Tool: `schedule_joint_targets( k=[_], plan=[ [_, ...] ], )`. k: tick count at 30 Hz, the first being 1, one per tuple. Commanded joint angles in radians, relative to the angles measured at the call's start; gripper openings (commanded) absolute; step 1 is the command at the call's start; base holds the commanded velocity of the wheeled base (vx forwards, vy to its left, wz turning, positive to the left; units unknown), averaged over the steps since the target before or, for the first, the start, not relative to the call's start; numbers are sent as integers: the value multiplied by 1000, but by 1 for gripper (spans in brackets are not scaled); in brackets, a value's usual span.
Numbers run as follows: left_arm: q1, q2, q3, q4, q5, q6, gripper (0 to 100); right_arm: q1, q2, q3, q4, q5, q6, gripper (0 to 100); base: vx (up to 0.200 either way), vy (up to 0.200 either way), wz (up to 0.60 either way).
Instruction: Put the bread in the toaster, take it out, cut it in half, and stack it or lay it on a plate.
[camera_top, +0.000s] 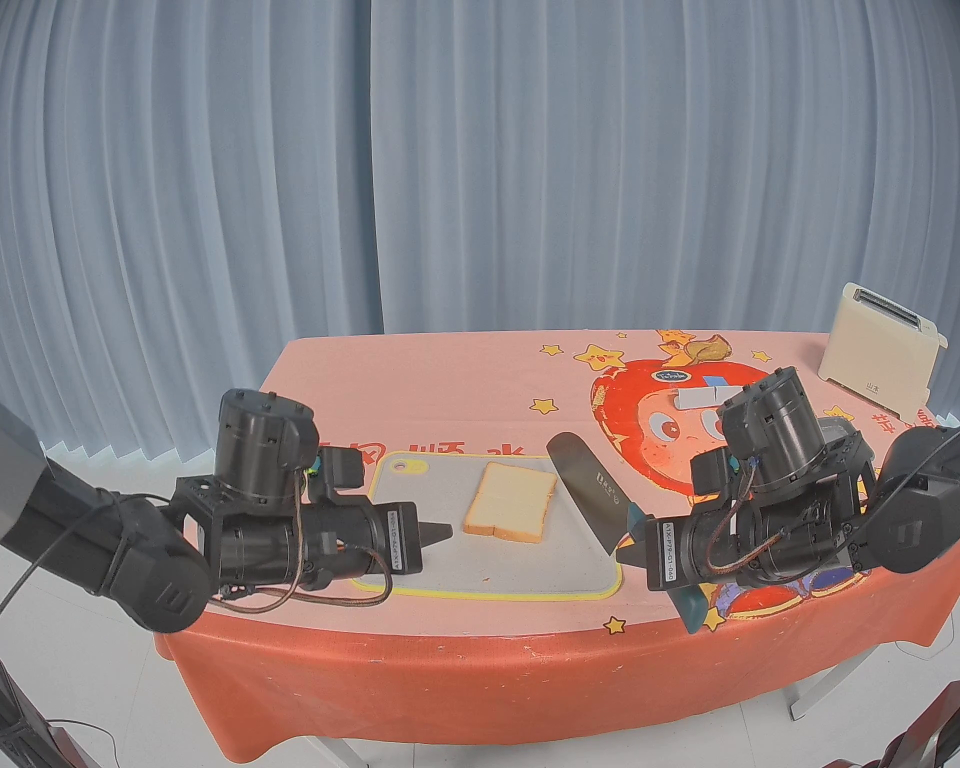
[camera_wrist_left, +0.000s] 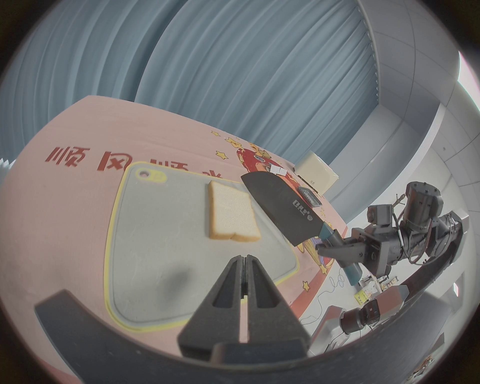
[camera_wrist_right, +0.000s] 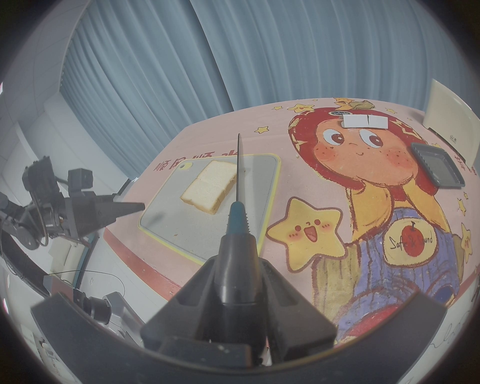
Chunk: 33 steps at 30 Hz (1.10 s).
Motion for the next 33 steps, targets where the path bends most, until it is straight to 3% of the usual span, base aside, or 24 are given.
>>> schedule_joint_targets(
  k=[1, 5, 8, 33],
  plan=[
    [-5, 53, -139, 87, -1, 24, 0, 0, 2, -2, -2, -1, -1, 0, 0, 0, 0],
    [-5, 118, -156, 91, 4, 56, 0, 0, 4, 1, 1, -1, -2, 0, 0, 0, 0],
    [-3, 157, -170, 91, 7, 62, 0, 2, 4, 3, 1, -1, -2, 0, 0, 0, 0],
    [11, 211, -210, 96, 13, 62, 0, 25, -18, 7, 34, -1, -1, 0, 0, 0, 0]
  ],
)
